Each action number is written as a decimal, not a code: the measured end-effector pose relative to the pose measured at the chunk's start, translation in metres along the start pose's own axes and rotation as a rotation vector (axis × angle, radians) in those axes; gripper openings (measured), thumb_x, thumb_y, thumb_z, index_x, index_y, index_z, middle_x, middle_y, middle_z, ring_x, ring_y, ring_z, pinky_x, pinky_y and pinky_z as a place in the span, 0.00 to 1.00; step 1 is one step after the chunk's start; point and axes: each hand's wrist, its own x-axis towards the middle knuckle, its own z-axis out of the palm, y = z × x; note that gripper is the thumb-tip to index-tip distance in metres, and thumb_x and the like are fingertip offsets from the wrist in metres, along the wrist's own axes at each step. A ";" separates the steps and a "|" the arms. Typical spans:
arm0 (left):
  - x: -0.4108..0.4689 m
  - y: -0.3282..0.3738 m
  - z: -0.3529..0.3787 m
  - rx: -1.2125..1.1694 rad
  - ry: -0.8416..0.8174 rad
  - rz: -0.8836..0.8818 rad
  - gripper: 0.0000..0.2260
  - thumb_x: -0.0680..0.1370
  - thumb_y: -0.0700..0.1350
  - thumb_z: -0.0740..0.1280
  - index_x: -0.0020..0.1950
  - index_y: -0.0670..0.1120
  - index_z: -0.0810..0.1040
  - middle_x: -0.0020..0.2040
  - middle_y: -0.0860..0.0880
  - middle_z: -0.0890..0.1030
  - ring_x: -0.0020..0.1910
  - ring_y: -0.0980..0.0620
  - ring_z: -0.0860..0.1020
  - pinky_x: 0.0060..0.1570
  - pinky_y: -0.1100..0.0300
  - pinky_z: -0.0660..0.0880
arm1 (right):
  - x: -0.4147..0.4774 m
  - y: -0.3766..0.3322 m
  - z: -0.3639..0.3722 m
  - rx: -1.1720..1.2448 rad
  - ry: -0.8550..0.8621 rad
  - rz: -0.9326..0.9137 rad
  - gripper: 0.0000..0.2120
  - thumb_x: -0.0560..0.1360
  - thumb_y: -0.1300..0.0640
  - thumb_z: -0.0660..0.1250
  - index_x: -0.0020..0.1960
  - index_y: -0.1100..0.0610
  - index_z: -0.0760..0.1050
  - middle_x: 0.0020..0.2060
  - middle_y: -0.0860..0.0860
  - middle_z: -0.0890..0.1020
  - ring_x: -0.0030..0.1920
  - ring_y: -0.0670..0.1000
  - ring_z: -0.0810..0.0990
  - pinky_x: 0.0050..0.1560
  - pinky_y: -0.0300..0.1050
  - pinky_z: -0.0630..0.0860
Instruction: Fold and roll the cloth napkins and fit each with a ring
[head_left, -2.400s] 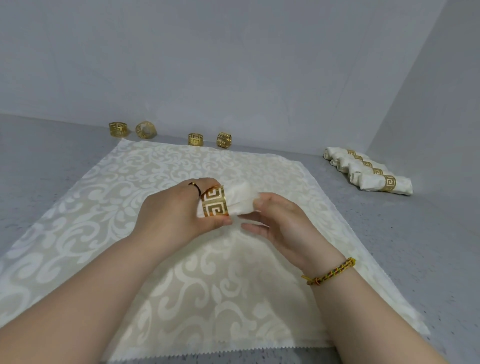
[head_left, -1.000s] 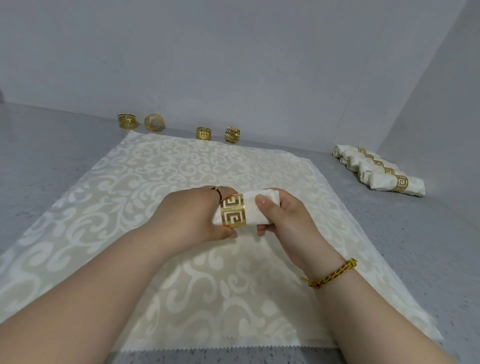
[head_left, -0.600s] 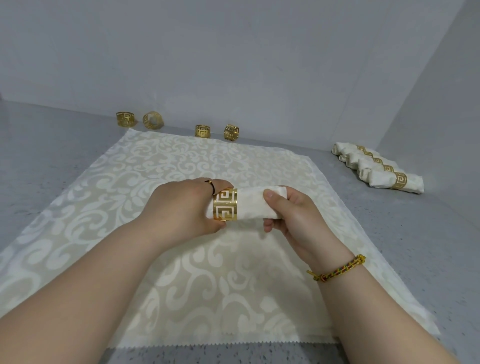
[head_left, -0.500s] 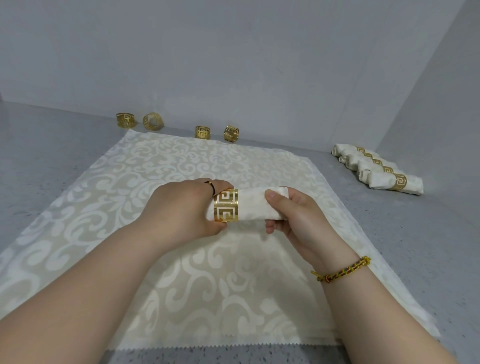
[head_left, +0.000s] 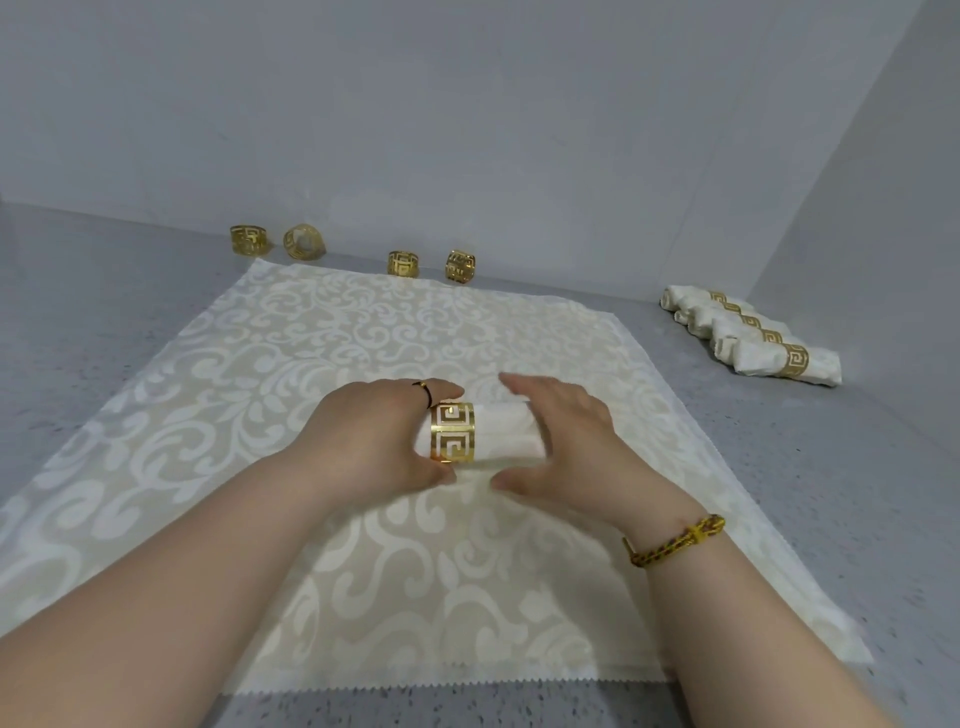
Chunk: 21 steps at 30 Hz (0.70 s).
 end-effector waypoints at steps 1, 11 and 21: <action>0.000 0.001 -0.001 -0.016 -0.022 0.001 0.34 0.68 0.57 0.71 0.70 0.60 0.60 0.64 0.60 0.72 0.60 0.56 0.73 0.50 0.65 0.66 | 0.001 0.000 0.003 -0.030 0.019 -0.027 0.32 0.68 0.51 0.70 0.69 0.47 0.61 0.64 0.44 0.68 0.66 0.47 0.62 0.59 0.34 0.49; -0.007 -0.038 -0.023 -0.356 -0.248 -0.158 0.23 0.67 0.46 0.75 0.58 0.57 0.73 0.46 0.61 0.76 0.43 0.61 0.75 0.38 0.73 0.69 | -0.001 0.006 0.000 -0.004 0.035 -0.018 0.20 0.69 0.52 0.69 0.59 0.48 0.70 0.55 0.45 0.74 0.53 0.44 0.66 0.57 0.36 0.55; -0.006 -0.036 -0.019 -0.294 -0.205 -0.166 0.21 0.67 0.44 0.75 0.58 0.55 0.76 0.45 0.60 0.78 0.42 0.64 0.74 0.38 0.73 0.69 | 0.003 -0.020 0.019 -0.190 0.175 -0.152 0.24 0.69 0.51 0.69 0.64 0.52 0.70 0.59 0.48 0.76 0.60 0.51 0.70 0.69 0.46 0.53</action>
